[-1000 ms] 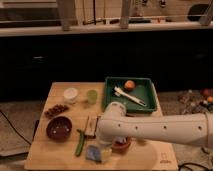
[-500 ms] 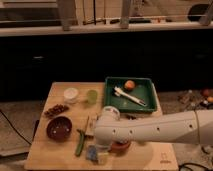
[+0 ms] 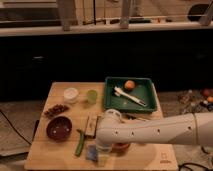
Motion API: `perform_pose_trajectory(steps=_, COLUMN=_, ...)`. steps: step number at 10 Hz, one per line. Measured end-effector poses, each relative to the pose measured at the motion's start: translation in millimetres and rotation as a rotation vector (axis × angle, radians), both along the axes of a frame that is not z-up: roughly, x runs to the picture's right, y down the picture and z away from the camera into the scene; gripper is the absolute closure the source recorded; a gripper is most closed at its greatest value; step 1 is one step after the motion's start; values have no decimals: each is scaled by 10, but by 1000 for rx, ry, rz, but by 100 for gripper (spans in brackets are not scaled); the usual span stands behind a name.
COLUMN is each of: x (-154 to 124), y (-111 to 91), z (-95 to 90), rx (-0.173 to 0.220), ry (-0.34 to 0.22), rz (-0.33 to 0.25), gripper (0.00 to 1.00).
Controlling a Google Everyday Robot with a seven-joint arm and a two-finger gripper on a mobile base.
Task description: Wipe purple bowl with sponge
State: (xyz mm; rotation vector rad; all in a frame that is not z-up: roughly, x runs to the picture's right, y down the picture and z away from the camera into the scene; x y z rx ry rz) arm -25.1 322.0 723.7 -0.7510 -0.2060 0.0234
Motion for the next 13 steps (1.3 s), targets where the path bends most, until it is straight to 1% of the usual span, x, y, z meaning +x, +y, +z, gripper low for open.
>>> perform_pose_trajectory(steps=4, x=-36, y=138, z=94, rx=-16, ry=-17, rz=22, gripper=20)
perform_pose_trajectory(steps=5, x=-45, y=161, z=119, rx=-19, ry=-23, rz=26, gripper=21)
perform_pose_trajectory(steps=6, x=-46, y=177, z=137, rx=-19, ry=-27, rz=28, gripper=27)
perform_pose_trajectory(steps=7, x=-57, y=195, z=147, rx=-18, ry=-35, rz=28, gripper=38)
perform_pose_trajectory(steps=9, x=-54, y=196, z=136, rx=-13, ry=-45, rz=32, gripper=55)
perform_pose_trajectory(steps=10, x=-53, y=166, z=89, rx=-1, ry=-54, rz=37, gripper=69)
perform_pose_trajectory(steps=13, x=-61, y=101, z=-23, rx=13, ry=-92, rz=46, gripper=97)
